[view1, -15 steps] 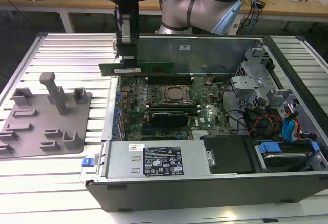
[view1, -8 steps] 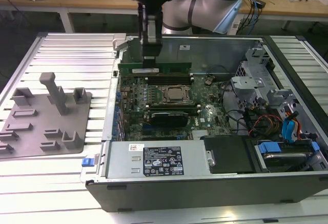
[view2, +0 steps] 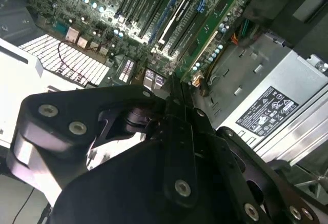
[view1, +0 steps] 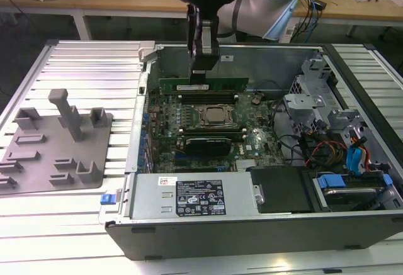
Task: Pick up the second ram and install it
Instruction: 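Pick up the second ram and move it above second insertion slot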
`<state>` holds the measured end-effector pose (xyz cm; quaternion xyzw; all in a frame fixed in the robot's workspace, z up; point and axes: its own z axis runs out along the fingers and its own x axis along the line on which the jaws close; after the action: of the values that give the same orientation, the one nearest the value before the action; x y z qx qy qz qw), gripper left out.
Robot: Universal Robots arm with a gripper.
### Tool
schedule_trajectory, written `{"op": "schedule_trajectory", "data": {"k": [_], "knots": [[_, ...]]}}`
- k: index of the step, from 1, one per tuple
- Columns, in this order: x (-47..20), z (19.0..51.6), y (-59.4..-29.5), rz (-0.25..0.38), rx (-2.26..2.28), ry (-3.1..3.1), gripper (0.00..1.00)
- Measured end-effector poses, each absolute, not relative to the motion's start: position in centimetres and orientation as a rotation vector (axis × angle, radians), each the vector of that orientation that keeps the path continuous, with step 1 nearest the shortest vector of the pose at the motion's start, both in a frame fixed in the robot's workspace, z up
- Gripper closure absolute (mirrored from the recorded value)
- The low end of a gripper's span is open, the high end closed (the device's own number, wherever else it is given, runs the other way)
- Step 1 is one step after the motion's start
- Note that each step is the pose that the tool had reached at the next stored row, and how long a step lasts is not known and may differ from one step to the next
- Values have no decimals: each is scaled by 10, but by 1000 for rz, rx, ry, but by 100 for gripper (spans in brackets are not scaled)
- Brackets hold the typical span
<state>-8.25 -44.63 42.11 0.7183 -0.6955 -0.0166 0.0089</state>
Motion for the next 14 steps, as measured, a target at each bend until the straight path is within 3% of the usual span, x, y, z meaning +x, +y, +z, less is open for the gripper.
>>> {"op": "schedule_trajectory", "data": {"k": [14], "knots": [[-73,399,-432,-72,2233,-2177,91]]}}
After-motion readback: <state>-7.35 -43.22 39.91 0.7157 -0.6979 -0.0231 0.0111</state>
